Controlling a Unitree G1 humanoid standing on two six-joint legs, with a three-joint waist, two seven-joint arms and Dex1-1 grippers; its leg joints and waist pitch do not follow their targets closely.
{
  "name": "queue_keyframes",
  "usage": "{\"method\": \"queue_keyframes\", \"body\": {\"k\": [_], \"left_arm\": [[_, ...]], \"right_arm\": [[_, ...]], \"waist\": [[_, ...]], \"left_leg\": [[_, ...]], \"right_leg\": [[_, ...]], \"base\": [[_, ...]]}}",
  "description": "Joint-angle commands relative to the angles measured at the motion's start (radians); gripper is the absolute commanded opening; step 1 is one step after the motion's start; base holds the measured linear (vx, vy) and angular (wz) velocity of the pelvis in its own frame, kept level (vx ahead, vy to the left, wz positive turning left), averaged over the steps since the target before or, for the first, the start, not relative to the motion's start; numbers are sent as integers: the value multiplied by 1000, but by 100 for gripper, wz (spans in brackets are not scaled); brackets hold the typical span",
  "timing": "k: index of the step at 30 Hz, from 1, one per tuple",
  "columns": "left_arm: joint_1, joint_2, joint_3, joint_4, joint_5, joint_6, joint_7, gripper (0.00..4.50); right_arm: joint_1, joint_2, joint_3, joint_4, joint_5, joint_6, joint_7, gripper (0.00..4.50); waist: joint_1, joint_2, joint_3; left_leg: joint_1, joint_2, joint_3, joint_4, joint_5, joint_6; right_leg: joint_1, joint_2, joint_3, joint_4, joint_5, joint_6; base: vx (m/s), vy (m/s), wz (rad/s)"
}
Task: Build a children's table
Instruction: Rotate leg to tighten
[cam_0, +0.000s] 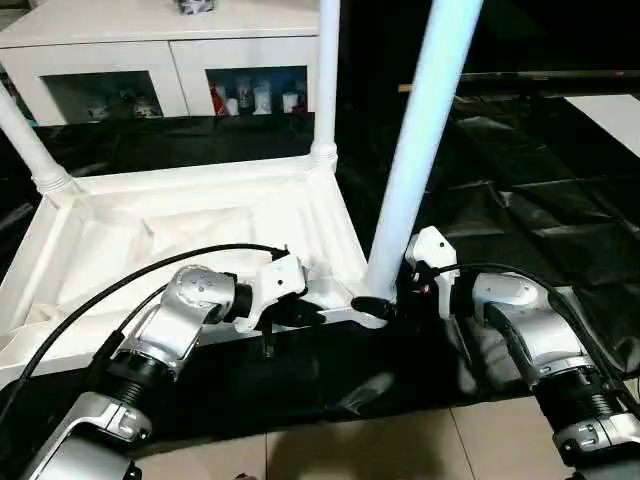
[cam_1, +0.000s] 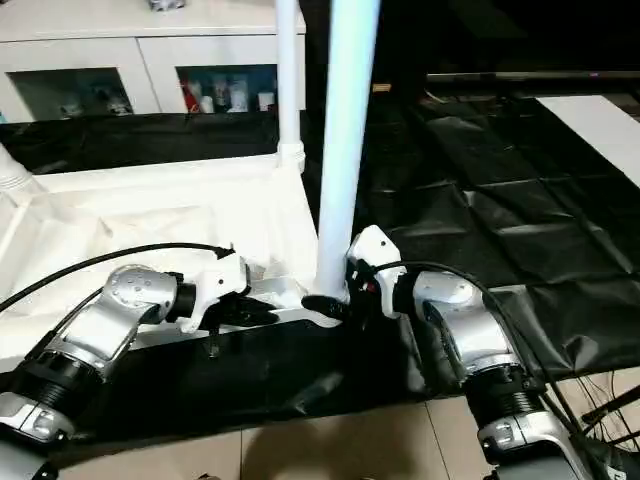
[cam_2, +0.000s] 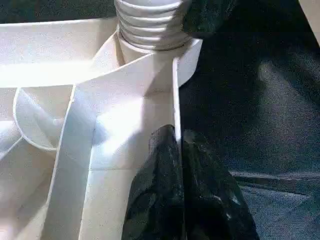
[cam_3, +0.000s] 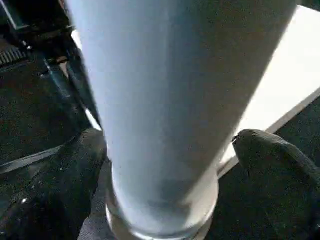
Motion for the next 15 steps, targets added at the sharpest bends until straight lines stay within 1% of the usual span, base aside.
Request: {"method": "queue_keyframes", "body": {"k": [1, 2, 3, 5, 6, 7, 9, 10, 11, 13, 14, 15], "left_arm": [[14, -1, -15, -34, -20, 12, -32, 0], [16, 0, -16, -40, -19, 17, -32, 0], [17, 0, -15, -40, -19, 17, -31, 0], [17, 0, -17, -38, -19, 16, -31, 0], [18, 0, -17, -36, -18, 15, -30, 0], [18, 0, -18, -35, -18, 14, -29, 0], [19, -1, -19, -34, -18, 14, -26, 0], [20, -2, -19, -35, -18, 16, -25, 0], [20, -2, -19, -37, -17, 18, -23, 0], [22, 0, -18, -42, -18, 23, -23, 0], [23, 1, -17, -45, -18, 26, -24, 0], [24, 2, -17, -49, -18, 29, -24, 0]], "right_arm": [[8, -13, 5, -10, 14, 9, 15, 446], [10, -19, 9, -11, 9, 9, 24, 430], [10, -21, 10, -11, 7, 9, 27, 430], [14, -22, 5, -12, 10, 12, 32, 402], [15, -21, 4, -12, 10, 13, 32, 402], [16, -21, 4, -12, 9, 13, 32, 390], [20, -22, 7, -10, 8, 11, 37, 383], [21, -23, 9, -9, 7, 10, 40, 372], [22, -24, 11, -6, 4, 9, 42, 352], [23, -25, 17, 0, -1, 6, 47, 352], [23, -26, 20, 4, -4, 4, 49, 333], [22, -26, 23, 10, -6, 2, 53, 333]], "waist": [[4, -10, -63], [4, -9, -65], [4, -9, -65], [5, -10, -67], [5, -10, -66], [5, -11, -66], [5, -15, -65], [6, -14, -65], [6, -14, -64], [5, -14, -64], [5, -14, -63], [5, -16, -63]], "left_leg": [[7, 50, -18, -62, -191, 78], [5, 48, -18, -60, -172, 87], [5, 48, -18, -59, -164, 91], [5, 47, -16, -57, -145, 107], [4, 47, -16, -56, -146, 109], [3, 46, -16, -56, -154, 110], [4, 47, -16, -56, -163, 108], [5, 48, -17, -57, -165, 107], [5, 48, -17, -57, -174, 101], [4, 48, -18, -58, -178, 97], [4, 48, -18, -58, -180, 96], [5, 48, -18, -58, -182, 95]], "right_leg": [[57, -55, 45, -61, -190, -235], [59, -54, 44, -58, -160, -243], [59, -53, 44, -57, -146, -246], [60, -51, 42, -52, -103, -261], [60, -51, 42, -53, -103, -262], [61, -52, 42, -54, -116, -261], [60, -53, 41, -56, -140, -255], [60, -54, 41, -56, -148, -254], [59, -53, 42, -59, -168, -248], [59, -54, 41, -58, -178, -244], [59, -53, 42, -59, -182, -242], [58, -53, 42, -59, -186, -241]], "base": [[0, 0, 0], [0, 0, 0], [0, 0, 0], [0, 0, 0], [0, 0, 0], [0, 0, 0], [0, 0, 0], [0, 0, 0], [0, 0, 0], [0, 0, 0], [0, 0, 0], [0, 0, 0]]}}
